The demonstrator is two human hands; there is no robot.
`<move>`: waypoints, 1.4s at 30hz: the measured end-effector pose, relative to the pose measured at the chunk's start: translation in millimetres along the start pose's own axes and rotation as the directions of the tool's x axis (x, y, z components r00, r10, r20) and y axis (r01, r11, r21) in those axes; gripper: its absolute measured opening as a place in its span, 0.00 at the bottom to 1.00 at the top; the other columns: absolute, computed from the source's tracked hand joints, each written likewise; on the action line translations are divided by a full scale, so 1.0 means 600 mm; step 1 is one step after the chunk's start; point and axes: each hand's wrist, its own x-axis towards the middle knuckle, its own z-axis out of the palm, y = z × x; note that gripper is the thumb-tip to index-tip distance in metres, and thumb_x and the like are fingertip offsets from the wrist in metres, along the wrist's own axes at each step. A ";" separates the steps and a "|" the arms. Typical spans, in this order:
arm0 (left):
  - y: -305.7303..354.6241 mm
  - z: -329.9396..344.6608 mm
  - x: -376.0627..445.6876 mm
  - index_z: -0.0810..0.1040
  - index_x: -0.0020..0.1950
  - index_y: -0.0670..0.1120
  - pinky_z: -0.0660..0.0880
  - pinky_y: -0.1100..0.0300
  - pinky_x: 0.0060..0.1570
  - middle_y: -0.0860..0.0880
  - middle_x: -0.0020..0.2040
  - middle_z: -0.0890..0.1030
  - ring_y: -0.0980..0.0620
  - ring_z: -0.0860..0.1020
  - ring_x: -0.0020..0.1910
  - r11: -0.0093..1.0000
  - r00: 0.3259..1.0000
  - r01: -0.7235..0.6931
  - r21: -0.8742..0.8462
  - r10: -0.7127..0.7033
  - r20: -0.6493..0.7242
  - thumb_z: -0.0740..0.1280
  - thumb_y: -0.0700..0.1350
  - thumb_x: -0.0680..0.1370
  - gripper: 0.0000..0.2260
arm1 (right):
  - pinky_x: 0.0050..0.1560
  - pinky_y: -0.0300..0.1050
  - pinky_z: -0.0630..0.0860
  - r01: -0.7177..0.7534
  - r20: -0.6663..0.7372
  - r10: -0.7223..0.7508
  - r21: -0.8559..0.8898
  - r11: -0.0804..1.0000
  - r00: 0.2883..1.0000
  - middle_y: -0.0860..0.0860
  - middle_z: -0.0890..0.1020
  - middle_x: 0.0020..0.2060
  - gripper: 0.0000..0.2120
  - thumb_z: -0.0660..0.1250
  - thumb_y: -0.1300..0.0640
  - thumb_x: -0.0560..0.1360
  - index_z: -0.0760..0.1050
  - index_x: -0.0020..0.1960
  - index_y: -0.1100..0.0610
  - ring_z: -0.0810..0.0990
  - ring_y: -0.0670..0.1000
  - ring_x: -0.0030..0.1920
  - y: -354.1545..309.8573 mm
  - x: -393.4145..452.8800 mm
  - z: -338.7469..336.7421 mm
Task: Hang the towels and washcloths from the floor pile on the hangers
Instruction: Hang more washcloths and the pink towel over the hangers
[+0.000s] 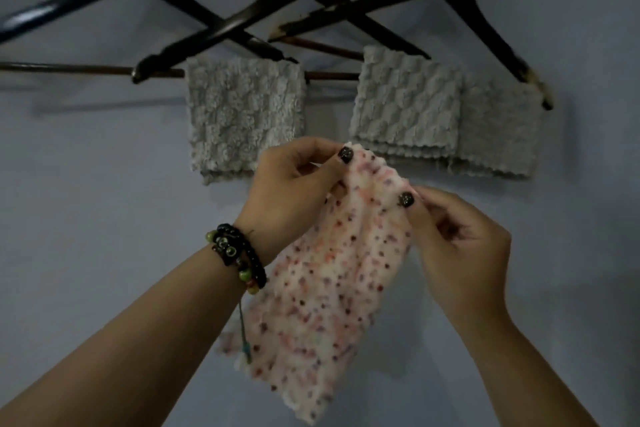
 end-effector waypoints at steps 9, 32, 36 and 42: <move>-0.004 -0.046 0.046 0.82 0.46 0.44 0.75 0.61 0.40 0.48 0.35 0.80 0.54 0.77 0.35 0.963 0.984 0.171 -0.208 -0.177 -0.009 0.64 0.39 0.80 0.07 | 0.51 0.45 0.77 -0.065 0.639 0.087 -0.057 0.996 0.765 0.47 0.83 0.44 0.18 0.71 0.36 0.65 0.83 0.37 0.51 0.82 0.50 0.47 -0.002 0.127 -0.027; 0.015 -0.010 0.078 0.83 0.42 0.46 0.71 0.65 0.32 0.54 0.32 0.80 0.58 0.75 0.31 0.924 0.981 0.192 -0.330 -0.194 0.027 0.68 0.41 0.77 0.05 | 0.30 0.43 0.78 -0.291 0.088 0.289 0.016 0.957 0.953 0.53 0.84 0.31 0.03 0.64 0.62 0.77 0.74 0.45 0.58 0.84 0.53 0.31 -0.054 0.161 0.004; 0.046 -0.015 0.104 0.84 0.44 0.46 0.78 0.57 0.48 0.51 0.43 0.85 0.53 0.82 0.45 0.960 0.997 0.062 -0.275 -0.075 -0.037 0.68 0.41 0.77 0.06 | 0.41 0.34 0.77 -0.181 -0.063 0.213 0.331 0.926 0.975 0.45 0.85 0.41 0.10 0.63 0.66 0.78 0.73 0.51 0.52 0.83 0.45 0.41 -0.040 0.110 0.041; 0.100 -0.036 0.167 0.82 0.47 0.49 0.78 0.69 0.42 0.52 0.44 0.83 0.61 0.81 0.43 0.969 0.941 -0.242 0.051 0.247 -0.231 0.66 0.42 0.79 0.05 | 0.58 0.31 0.71 -0.043 0.059 0.025 0.330 0.943 0.998 0.44 0.74 0.64 0.21 0.64 0.65 0.78 0.63 0.67 0.51 0.72 0.38 0.65 -0.033 0.142 0.093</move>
